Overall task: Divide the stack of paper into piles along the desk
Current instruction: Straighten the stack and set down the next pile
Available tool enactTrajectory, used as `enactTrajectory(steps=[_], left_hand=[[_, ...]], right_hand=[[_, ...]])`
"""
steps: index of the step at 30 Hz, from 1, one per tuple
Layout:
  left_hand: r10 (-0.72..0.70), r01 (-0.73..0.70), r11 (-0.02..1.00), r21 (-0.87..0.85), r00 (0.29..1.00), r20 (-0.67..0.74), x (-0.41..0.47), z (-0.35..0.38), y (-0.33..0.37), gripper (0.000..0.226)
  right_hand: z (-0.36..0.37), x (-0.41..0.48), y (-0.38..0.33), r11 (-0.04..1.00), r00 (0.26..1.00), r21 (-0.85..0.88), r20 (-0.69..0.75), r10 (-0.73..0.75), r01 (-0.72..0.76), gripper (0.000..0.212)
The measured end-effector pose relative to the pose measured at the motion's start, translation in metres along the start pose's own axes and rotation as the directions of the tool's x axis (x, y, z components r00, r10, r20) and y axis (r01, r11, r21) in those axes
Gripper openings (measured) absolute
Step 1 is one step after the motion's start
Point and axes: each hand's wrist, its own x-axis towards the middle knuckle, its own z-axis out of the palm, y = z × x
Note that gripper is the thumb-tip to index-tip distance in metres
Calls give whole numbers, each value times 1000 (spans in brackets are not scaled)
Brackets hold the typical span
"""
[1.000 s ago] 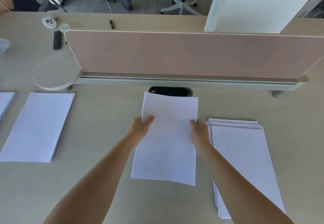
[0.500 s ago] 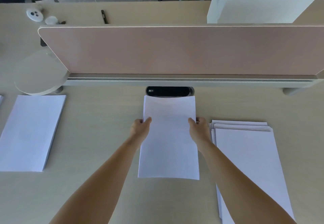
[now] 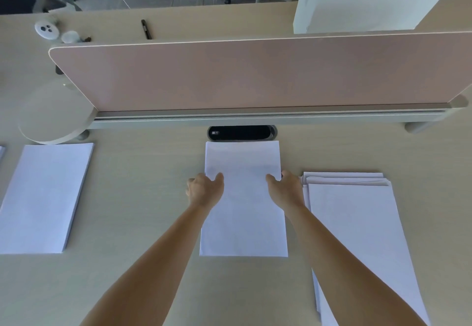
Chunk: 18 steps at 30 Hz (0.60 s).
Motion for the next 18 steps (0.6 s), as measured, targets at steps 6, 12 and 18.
enactTrajectory(steps=[6,12,18], left_hand=[[28,-28,999,-24,999,25,-9,-3,0,63],[8,-1,980,-197,1000,30,-31,-6,2,82],[27,-27,973,-229,1000,-3,-76,-3,-4,77]], right_hand=[[-6,-8,0,1000,999,-12,34,-21,21,67],[-26,-18,2,998,986,53,155,-54,46,61],[-52,-48,24,986,978,85,137,-156,145,27]])
